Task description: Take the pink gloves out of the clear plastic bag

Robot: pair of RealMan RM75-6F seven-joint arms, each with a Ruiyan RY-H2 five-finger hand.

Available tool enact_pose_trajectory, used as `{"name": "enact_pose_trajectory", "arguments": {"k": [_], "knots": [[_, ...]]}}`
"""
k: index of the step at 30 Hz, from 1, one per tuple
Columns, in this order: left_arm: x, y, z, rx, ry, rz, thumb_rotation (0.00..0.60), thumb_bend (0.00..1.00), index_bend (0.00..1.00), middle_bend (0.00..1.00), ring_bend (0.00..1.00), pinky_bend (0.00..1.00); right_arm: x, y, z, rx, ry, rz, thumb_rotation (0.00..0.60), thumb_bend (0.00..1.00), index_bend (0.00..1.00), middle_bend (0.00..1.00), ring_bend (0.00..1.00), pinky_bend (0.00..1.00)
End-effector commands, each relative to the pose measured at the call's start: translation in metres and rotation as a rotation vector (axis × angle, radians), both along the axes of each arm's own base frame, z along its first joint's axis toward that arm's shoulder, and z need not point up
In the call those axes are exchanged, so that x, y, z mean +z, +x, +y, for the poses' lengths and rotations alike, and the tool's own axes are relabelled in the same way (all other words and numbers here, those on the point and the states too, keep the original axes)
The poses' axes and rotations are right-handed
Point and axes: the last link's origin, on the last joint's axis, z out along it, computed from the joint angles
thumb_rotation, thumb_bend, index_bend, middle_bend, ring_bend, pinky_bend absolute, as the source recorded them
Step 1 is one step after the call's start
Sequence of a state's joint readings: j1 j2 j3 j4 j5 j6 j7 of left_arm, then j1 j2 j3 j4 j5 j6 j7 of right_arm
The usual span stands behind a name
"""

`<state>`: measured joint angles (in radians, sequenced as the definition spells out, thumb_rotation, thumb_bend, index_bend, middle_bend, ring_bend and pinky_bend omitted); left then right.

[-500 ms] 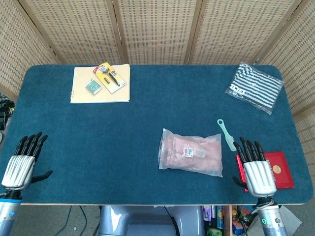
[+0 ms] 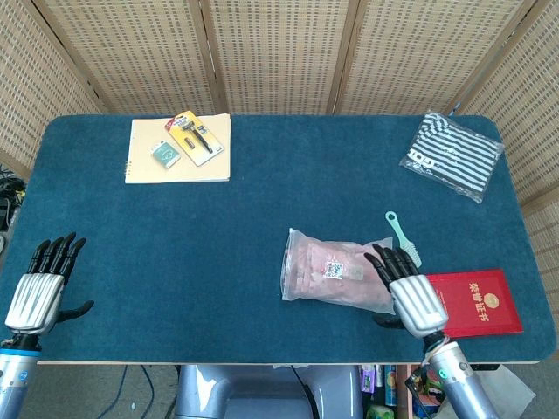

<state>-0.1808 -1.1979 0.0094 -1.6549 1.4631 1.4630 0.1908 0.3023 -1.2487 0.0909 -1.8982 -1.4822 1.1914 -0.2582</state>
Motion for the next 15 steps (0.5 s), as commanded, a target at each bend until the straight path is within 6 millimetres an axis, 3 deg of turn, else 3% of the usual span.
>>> {"name": "enact_pose_trajectory", "arguments": {"k": [1, 4, 8, 15], "knots": [[-0.001, 0.001, 0.004, 0.006, 0.003, 0.006, 0.6, 0.04, 0.0, 0.0, 0.0, 0.0, -0.018, 0.032, -0.037, 0.03, 0.109, -0.089, 0.6, 0.0, 0.0, 0.0, 0.0, 0.0], [-0.001, 0.001, 0.006, 0.01, 0.004, 0.009, 0.6, 0.04, 0.0, 0.0, 0.0, 0.0, -0.029, 0.044, -0.049, 0.043, 0.132, -0.071, 0.6, 0.0, 0.0, 0.0, 0.0, 0.0], [-0.002, -0.002, 0.01, 0.036, 0.0, 0.015, 0.6, 0.04, 0.0, 0.0, 0.0, 0.0, -0.068, 0.067, -0.068, 0.056, 0.209, -0.01, 0.6, 0.0, 0.0, 0.0, 0.0, 0.0], [-0.002, -0.003, 0.013, 0.052, 0.002, 0.016, 0.6, 0.04, 0.0, 0.0, 0.0, 0.0, -0.101, 0.076, -0.078, 0.011, 0.25, 0.062, 0.6, 0.0, 0.0, 0.0, 0.0, 0.0]]}}
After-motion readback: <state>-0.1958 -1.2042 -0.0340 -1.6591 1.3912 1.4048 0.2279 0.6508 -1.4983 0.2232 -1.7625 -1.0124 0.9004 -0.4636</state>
